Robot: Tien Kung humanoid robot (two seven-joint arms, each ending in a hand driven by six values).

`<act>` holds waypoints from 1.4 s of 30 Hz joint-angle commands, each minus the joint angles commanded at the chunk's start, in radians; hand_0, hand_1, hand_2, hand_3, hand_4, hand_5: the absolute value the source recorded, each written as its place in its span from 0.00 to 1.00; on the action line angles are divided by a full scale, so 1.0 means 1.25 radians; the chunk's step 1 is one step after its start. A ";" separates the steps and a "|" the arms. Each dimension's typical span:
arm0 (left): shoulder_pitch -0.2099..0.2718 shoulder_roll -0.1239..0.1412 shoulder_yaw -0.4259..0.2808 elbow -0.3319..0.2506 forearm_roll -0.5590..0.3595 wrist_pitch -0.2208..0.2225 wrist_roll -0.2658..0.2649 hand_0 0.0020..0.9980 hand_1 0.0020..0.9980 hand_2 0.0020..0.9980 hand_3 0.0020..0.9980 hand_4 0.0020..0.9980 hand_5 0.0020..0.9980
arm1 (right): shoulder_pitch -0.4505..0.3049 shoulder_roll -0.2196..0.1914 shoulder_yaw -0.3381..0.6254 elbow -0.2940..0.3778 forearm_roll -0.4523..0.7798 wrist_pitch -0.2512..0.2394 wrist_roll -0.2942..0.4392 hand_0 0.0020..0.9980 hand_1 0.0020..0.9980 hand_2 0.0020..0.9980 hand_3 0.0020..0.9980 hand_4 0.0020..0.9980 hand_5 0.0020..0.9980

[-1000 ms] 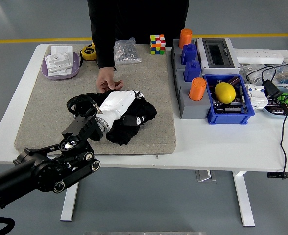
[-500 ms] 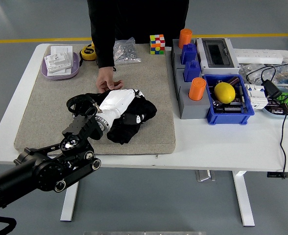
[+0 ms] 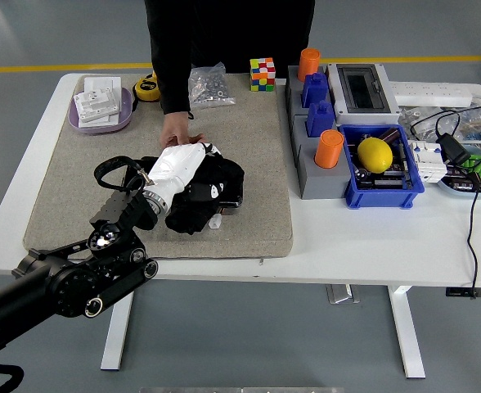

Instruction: Pick the rag up,wipe the panel,place it on the desk

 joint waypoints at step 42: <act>0.055 0.075 -0.163 0.062 0.066 0.029 0.006 0.24 0.13 0.45 0.32 0.02 0.00 | -0.009 0.002 0.015 -0.003 -0.007 0.001 0.000 0.69 0.45 0.64 0.62 1.00 0.70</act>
